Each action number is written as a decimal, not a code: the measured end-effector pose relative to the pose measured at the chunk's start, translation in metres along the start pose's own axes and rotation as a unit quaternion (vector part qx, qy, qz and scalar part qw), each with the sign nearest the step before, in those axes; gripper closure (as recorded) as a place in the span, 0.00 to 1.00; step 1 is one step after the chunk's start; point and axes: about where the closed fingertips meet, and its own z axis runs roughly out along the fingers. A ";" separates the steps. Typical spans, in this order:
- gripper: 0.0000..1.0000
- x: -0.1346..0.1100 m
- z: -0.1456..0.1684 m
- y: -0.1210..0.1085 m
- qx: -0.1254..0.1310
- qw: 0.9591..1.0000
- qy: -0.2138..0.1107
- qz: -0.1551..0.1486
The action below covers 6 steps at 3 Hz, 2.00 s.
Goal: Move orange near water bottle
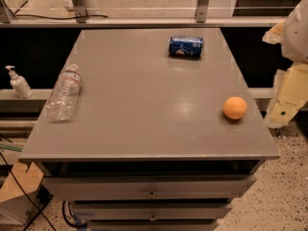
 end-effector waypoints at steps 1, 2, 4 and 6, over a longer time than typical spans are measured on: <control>0.00 0.000 0.000 0.000 0.000 1.000 0.000 0.000; 0.00 0.002 0.018 -0.003 -0.007 1.000 -0.013 0.008; 0.00 0.017 0.067 -0.015 -0.023 0.995 -0.086 0.049; 0.00 0.013 0.115 -0.021 -0.061 0.985 -0.142 0.071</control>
Offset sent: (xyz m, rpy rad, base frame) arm 0.0205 -0.0014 -0.0508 0.0875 0.0424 -0.0154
